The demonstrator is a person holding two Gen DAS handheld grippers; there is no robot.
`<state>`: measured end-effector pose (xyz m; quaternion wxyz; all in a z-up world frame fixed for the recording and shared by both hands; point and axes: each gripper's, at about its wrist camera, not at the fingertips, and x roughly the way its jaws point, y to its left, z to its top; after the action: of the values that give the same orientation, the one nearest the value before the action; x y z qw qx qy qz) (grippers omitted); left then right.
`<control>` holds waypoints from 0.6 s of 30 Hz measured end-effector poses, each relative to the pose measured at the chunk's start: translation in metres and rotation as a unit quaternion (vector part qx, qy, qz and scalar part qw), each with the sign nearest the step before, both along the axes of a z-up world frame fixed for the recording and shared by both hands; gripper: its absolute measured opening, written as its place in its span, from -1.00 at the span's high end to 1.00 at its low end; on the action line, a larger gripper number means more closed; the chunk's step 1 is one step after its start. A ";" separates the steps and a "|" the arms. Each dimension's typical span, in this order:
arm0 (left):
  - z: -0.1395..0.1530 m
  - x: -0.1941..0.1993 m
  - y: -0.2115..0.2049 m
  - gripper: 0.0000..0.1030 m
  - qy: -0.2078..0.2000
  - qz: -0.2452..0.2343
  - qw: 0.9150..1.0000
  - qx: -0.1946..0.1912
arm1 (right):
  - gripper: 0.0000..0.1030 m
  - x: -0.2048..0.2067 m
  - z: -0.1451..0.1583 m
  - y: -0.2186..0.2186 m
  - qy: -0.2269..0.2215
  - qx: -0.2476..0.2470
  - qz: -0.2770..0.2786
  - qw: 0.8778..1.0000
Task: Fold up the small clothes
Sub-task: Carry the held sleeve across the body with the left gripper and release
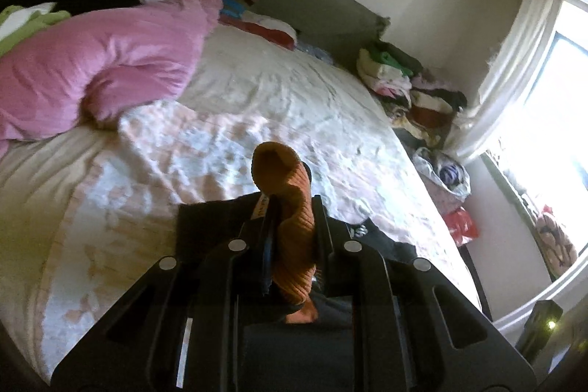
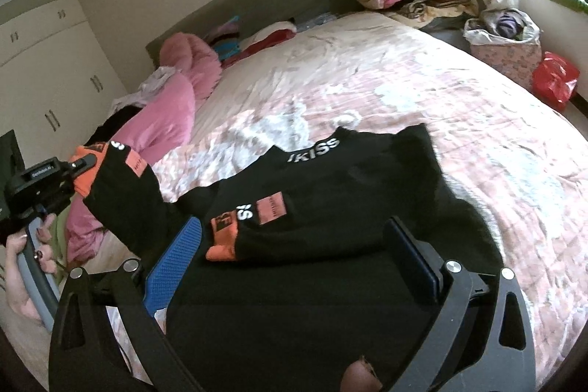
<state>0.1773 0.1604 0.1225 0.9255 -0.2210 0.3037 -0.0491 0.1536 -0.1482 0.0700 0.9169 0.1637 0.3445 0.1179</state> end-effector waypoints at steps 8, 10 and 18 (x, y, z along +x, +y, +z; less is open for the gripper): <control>-0.010 0.014 -0.041 0.80 0.015 -0.037 0.999 0.006 | -0.91 -0.005 -0.006 -0.024 0.004 0.011 -0.025 1.000; -0.014 0.018 -0.049 0.80 0.021 -0.045 0.999 0.005 | -0.91 -0.006 -0.008 -0.030 0.007 0.014 -0.031 0.999; -0.039 0.031 -0.085 0.80 0.047 -0.075 0.996 0.013 | -0.91 -0.011 -0.014 -0.048 0.013 0.022 -0.051 0.998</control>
<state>0.2081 0.0752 0.0836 0.9066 -0.1877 0.3635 -0.1036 0.1429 -0.1964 0.0562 0.9132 0.2023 0.3453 0.0764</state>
